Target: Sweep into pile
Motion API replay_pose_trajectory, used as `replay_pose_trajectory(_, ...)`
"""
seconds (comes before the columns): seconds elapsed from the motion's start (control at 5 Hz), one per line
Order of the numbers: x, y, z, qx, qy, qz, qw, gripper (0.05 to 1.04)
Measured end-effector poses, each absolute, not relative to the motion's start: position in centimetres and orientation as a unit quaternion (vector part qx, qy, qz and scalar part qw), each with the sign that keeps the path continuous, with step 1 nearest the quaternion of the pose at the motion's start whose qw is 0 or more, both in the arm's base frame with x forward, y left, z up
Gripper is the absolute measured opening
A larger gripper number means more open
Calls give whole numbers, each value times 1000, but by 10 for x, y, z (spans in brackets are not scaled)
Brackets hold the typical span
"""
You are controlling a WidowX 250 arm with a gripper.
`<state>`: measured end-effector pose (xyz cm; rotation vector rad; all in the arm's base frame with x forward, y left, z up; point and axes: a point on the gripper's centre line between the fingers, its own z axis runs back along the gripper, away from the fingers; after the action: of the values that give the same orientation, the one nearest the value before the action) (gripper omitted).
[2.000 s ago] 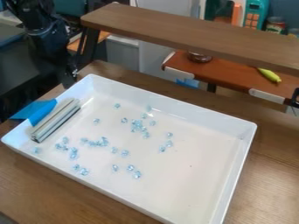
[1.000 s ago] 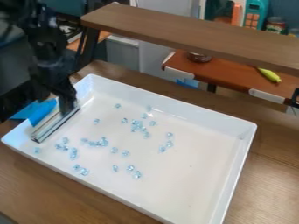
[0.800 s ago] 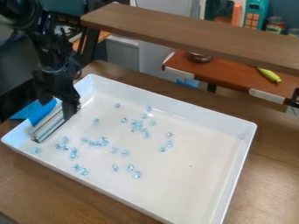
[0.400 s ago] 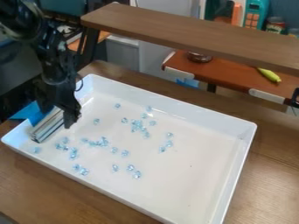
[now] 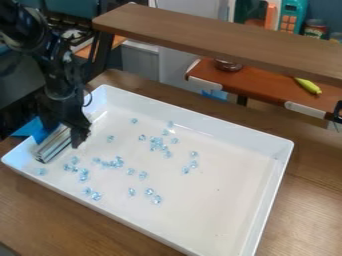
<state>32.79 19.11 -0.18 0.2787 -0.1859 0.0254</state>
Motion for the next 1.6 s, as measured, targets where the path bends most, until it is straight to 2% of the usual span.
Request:
replay_pose_trajectory(0.4, 332, 192, -6, 130, -93, 13, 987, 964)
replay_pose_trajectory(0.8, 333, 200, -8, 114, -79, 19, 990, 391)
replay_pose_trajectory(1.2, 312, 196, -10, 71, -39, -32, 996, 364)
replay_pose_trajectory(1.6, 292, 186, -9, 60, -19, -65, 996, 364)
